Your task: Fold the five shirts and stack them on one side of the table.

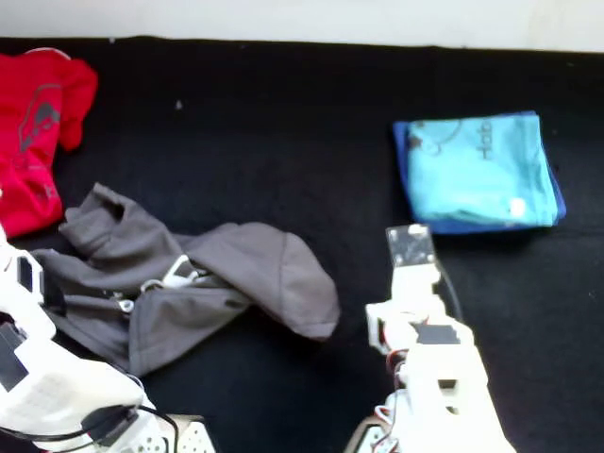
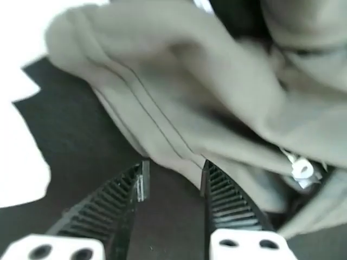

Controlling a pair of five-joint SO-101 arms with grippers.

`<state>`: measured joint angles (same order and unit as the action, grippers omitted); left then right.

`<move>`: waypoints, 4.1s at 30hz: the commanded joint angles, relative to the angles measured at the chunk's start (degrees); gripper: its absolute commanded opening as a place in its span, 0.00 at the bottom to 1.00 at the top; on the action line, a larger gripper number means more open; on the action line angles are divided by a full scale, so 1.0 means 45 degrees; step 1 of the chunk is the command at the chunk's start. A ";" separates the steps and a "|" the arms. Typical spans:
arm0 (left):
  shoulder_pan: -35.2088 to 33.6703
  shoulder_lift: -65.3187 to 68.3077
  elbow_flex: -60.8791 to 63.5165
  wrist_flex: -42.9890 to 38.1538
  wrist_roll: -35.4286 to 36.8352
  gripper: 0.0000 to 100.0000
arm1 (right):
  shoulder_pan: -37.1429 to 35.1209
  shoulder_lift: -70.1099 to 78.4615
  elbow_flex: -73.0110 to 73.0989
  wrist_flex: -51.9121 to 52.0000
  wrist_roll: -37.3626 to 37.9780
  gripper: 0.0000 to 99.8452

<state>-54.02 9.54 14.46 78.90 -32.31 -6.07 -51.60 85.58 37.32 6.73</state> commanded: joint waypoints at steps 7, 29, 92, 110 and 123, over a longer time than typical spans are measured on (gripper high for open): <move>0.3233 -0.2295 0.0479 0.3770 -0.0137 0.16 | -0.0127 -0.0166 -0.0049 -0.0225 0.0137 0.01; 0.5089 -0.6261 0.6320 -0.1231 0.0020 0.01 | -0.0127 -0.0166 -0.0049 -0.0225 0.0137 0.01; 0.4054 -0.6476 0.6183 -0.2208 -0.0059 0.01 | -0.0244 1.2181 -1.9214 0.5910 0.1680 0.02; 1.1770 -0.6476 0.4308 -0.0723 0.4786 0.17 | 0.0147 1.2083 -2.2632 1.1419 0.1739 0.29; 1.2962 -0.6320 0.4347 -0.3438 0.4806 0.18 | 0.0049 0.9485 -2.2945 1.4154 0.1739 0.29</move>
<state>3.82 -19.30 35.74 66.15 -10.95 -6.07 -1.14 -18.68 100.18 13.76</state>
